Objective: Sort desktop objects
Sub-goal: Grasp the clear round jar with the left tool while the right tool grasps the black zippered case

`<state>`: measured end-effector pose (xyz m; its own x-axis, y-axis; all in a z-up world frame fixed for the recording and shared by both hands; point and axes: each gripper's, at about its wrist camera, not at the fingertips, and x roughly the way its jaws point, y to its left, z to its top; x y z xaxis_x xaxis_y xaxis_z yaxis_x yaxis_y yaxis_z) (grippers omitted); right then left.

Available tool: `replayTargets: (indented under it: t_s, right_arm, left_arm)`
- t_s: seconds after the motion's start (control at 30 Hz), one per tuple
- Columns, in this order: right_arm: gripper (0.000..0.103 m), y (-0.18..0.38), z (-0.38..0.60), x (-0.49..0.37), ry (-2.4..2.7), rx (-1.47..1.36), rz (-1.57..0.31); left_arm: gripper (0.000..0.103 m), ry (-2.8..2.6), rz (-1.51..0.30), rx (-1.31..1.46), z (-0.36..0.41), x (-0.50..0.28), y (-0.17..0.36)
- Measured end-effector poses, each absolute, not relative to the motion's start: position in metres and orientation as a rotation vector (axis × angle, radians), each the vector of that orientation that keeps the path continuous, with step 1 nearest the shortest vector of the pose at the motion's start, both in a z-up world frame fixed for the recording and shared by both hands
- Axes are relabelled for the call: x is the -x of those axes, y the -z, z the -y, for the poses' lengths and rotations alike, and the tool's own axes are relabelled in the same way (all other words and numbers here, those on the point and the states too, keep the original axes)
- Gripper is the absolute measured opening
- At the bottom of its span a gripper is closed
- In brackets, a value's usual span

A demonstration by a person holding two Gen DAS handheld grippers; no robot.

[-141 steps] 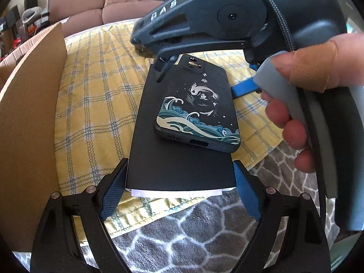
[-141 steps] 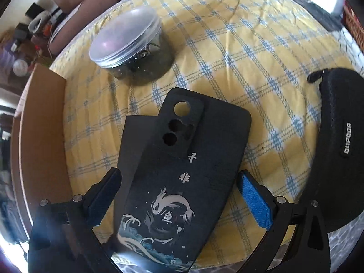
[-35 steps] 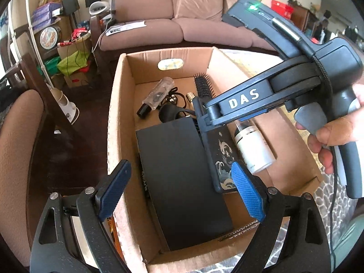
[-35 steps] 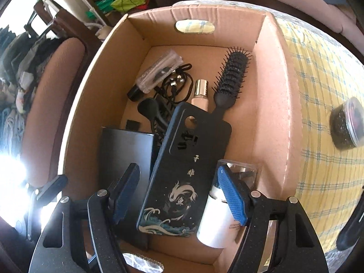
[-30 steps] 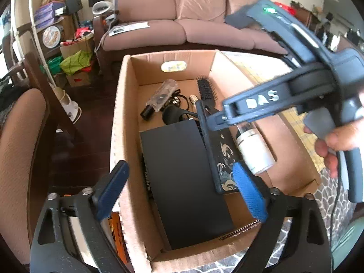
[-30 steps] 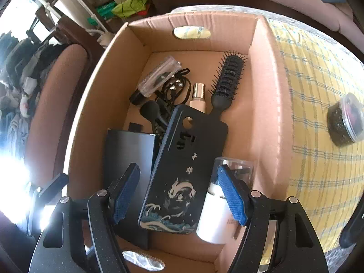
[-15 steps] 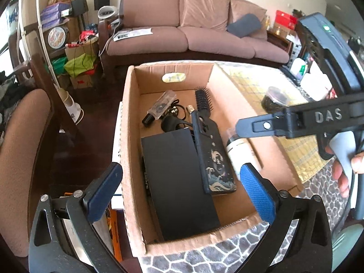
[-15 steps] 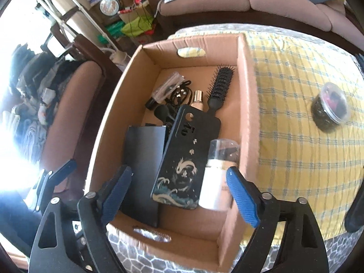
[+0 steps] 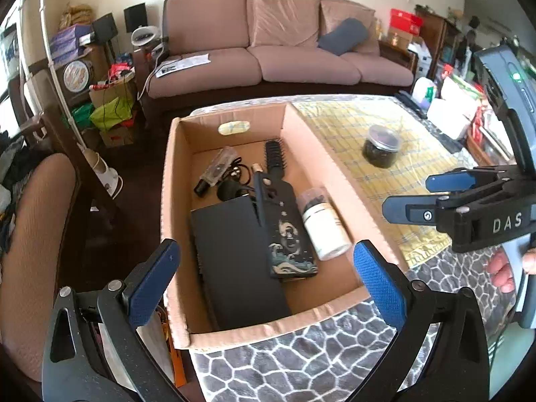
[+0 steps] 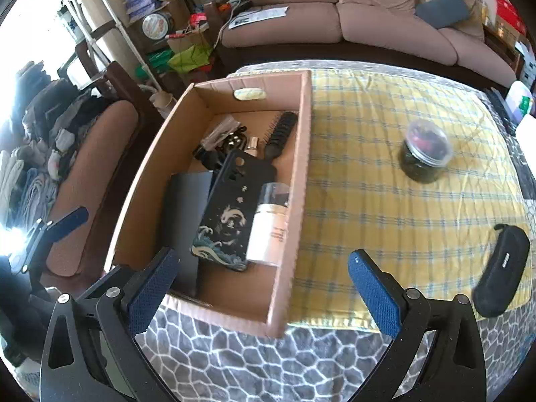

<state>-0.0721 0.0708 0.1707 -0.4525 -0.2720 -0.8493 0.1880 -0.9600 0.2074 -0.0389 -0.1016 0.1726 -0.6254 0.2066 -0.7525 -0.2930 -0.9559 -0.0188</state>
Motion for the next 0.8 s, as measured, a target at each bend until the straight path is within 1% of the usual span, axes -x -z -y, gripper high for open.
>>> replayTargets:
  t_s: [0.37,0.67,0.8]
  right_arm:
    - [0.103,-0.172,-0.122,0.053,2.553,-1.418,0.099]
    - [0.103,-0.163,-0.205,0.038,2.674,-1.408,0.210]
    - [0.103,-0.157,-0.238,0.034,2.764,-1.435,0.169]
  left_arm:
    - [0.103,-2.540,-0.198,1.169,0.043,0.045,-0.179]
    - [0.103,-2.449,-0.203,1.173,-0.026,0.057,-0.168]
    - [0.103,-2.408,-0.191,1.177,-0.059,0.073,-0.157]
